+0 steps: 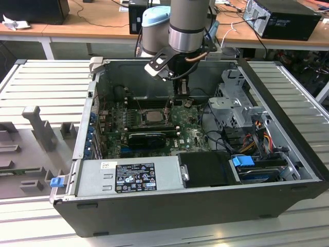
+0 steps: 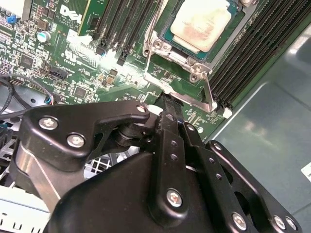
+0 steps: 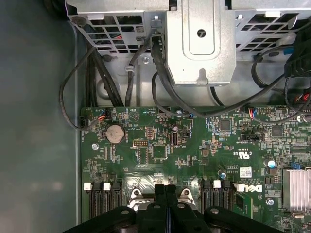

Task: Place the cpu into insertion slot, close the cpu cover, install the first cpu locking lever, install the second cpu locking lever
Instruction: 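Close the cpu cover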

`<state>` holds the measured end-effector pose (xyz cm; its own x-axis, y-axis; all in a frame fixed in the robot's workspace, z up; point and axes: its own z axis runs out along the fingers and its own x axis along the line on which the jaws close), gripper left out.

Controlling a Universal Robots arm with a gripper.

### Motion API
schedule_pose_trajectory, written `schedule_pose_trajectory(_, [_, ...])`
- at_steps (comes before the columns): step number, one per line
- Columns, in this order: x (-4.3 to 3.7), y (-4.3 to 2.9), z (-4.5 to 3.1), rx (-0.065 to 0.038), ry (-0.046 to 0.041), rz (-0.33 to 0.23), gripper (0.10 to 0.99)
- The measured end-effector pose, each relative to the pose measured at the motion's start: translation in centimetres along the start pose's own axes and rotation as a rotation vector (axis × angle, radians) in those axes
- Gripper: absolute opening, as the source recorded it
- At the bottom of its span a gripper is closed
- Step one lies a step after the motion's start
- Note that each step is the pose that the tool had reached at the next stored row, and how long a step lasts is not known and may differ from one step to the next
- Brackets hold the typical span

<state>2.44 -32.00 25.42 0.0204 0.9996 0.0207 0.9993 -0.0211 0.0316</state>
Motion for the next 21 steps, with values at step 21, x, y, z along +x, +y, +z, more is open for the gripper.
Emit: schedule_pose_trajectory(21, [-0.06,-2.46,0.82,0.000,0.0001,0.000,0.106])
